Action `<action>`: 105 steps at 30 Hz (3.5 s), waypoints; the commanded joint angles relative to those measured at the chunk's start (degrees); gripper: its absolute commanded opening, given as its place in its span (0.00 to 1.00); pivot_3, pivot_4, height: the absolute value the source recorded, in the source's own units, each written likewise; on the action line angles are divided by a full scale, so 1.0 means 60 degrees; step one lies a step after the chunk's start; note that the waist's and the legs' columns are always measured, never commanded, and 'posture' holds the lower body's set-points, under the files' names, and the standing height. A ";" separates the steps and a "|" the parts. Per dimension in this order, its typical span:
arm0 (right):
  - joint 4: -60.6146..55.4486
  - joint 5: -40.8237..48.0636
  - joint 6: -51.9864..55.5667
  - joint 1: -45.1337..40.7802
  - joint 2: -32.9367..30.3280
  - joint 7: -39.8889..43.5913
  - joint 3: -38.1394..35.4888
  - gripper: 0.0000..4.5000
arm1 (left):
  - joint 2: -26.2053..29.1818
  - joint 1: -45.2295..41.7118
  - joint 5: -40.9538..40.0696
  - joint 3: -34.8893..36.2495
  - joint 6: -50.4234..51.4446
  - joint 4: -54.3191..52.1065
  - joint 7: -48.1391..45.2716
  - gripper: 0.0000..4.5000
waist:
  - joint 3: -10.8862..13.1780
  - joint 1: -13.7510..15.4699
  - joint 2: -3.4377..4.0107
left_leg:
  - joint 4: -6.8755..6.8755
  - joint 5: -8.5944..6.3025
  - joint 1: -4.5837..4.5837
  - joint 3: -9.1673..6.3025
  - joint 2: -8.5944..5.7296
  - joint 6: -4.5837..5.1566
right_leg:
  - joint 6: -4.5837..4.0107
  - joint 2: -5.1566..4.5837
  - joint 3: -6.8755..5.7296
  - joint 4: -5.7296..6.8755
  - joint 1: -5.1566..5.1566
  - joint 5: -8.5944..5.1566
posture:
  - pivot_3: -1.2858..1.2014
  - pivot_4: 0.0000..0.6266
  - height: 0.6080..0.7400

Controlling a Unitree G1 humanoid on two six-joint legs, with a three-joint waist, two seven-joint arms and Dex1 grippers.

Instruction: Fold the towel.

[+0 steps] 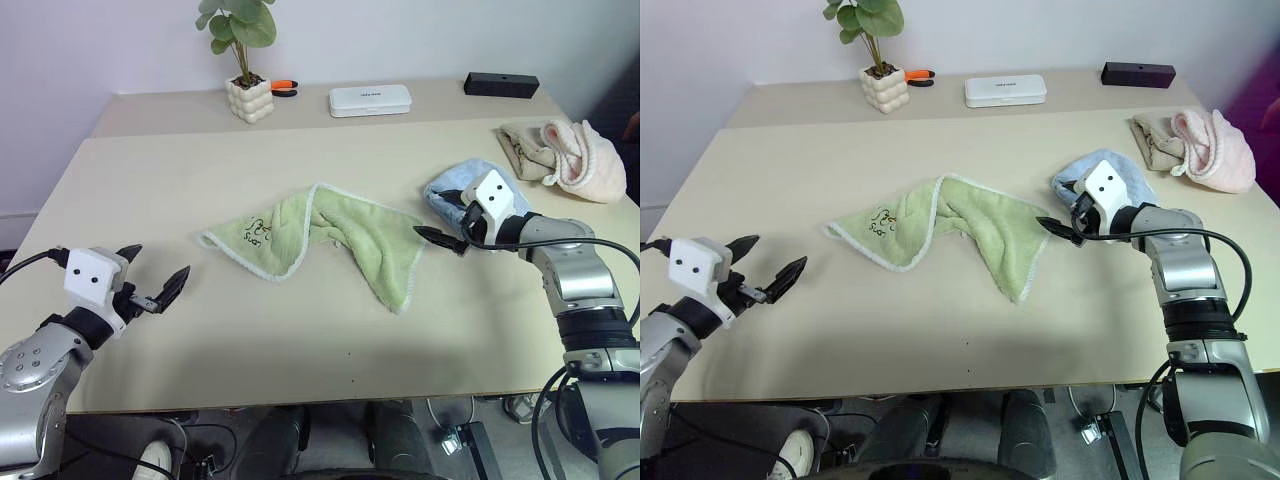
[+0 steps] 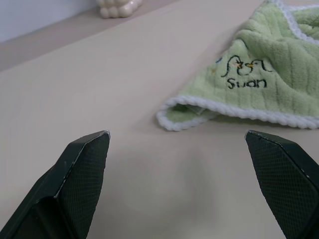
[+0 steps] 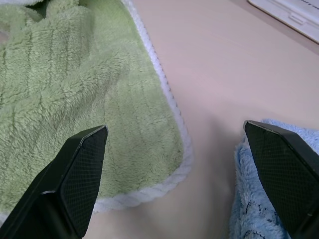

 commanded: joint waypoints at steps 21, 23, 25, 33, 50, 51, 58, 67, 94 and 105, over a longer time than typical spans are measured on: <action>-0.0752 0.0013 -0.0329 0.0304 0.0670 -0.0319 0.0162 1.00 | 0.0504 -0.0853 0.0335 -0.1768 0.0173 -0.0565 -0.0680 0.99 | 0.0001 0.0001 0.0000 | -0.0003 -0.0001 -0.0001 0.0004 0.0001 0.0000 | -0.0002 0.0003 0.0004 0.0000 -0.0008 0.0003 | 0.52 0.24 1.00; -0.1102 0.0065 -0.0215 0.0565 0.0716 -0.0474 0.0126 1.00 | 0.0874 -0.1495 0.0499 -0.2786 0.0347 -0.0384 -0.1269 0.99 | 0.0001 0.0068 0.0000 | -0.0006 0.0000 -0.0001 0.0002 0.0003 -0.0002 | -0.0002 0.0005 0.0003 0.0003 -0.0008 0.0003 | 0.52 0.24 1.00; -0.1589 0.0163 0.0044 0.0818 0.0733 -0.0612 0.0050 1.00 | 0.1062 -0.1979 0.0524 -0.3505 0.0501 -0.0311 -0.1680 0.99 | 0.0001 0.0042 0.0001 | -0.0001 0.0001 -0.0005 -0.0001 0.0002 -0.0003 | -0.0007 0.0006 0.0001 0.0002 -0.0008 0.0008 | 0.52 0.24 1.00; -0.2844 0.0251 0.0864 0.1496 0.0814 -0.1099 -0.0002 1.00 | 0.1000 -0.3427 0.1925 -0.5204 0.0193 0.0964 -0.1727 0.99 | 0.0005 -0.0026 0.0007 | -0.0020 -0.0001 0.0002 0.0016 0.0019 -0.0003 | 0.0009 0.0019 0.0014 0.0000 -0.0025 0.0018 | 0.52 0.24 1.00; -0.2593 0.0201 0.0786 0.1313 0.1049 -0.1236 0.0103 1.00 | -0.0280 -0.4283 0.2708 -0.5599 0.0080 0.2912 -0.1123 0.69 | 0.0005 0.0013 0.0007 | -0.0003 0.0001 0.0001 0.0014 0.0013 -0.0004 | 0.0025 0.0017 0.0013 0.0000 -0.0012 0.0035 | 0.52 0.24 1.00; -0.2597 0.0196 0.0780 0.1324 0.1048 -0.1233 0.0096 1.00 | -0.0316 -0.4294 0.2725 -0.5581 0.0014 0.2963 -0.1124 0.57 | 0.0005 0.0011 0.0007 | -0.0002 0.0001 0.0001 0.0014 0.0013 -0.0004 | 0.0025 0.0017 0.0013 0.0001 -0.0012 0.0035 | 0.52 0.24 1.00; -0.2656 0.0189 0.0849 0.1322 0.0965 -0.1228 0.0057 1.00 | -0.0288 -0.4152 0.2815 -0.5319 -0.0354 0.3057 -0.1038 0.01 | 0.0005 -0.0007 0.0007 | -0.0003 0.0001 0.0001 0.0014 0.0015 -0.0004 | 0.0025 0.0018 0.0013 0.0001 -0.0014 0.0035 | 0.52 0.24 1.00; -0.1803 -0.0192 0.1628 0.0286 0.0942 -0.1325 0.0446 1.00 | 0.0097 -0.2641 0.1535 -0.3097 -0.0451 0.1433 -0.1189 0.01 | 0.0006 -0.0064 0.0007 | -0.0006 0.0001 -0.0004 0.0019 0.0018 -0.0004 | 0.0024 0.0022 0.0021 0.0001 -0.0028 0.0036 | 0.52 0.24 1.00; 0.1743 -0.1057 0.2786 -0.2054 0.1217 -0.1685 0.0722 0.01 | 0.0429 -0.1647 0.0920 -0.2015 -0.0376 0.0825 -0.1142 0.00 | 0.0006 0.0002 0.0007 | 0.0000 0.0001 -0.0010 0.0018 0.0017 -0.0006 | 0.0012 0.0021 0.0017 -0.0003 -0.0024 0.0051 | 0.52 0.24 1.00; 0.4313 -0.1678 -0.1090 -0.5688 0.1217 -0.3162 0.0344 0.01 | 0.0353 -0.8576 0.1843 -0.1545 -0.2293 0.6295 0.1054 0.00 | 0.0016 -0.0123 0.0008 | 0.0012 0.0053 -0.0066 0.0005 0.0024 -0.0091 | 0.0015 0.0043 0.0011 -0.0003 -0.0076 0.0080 | 0.52 0.24 1.00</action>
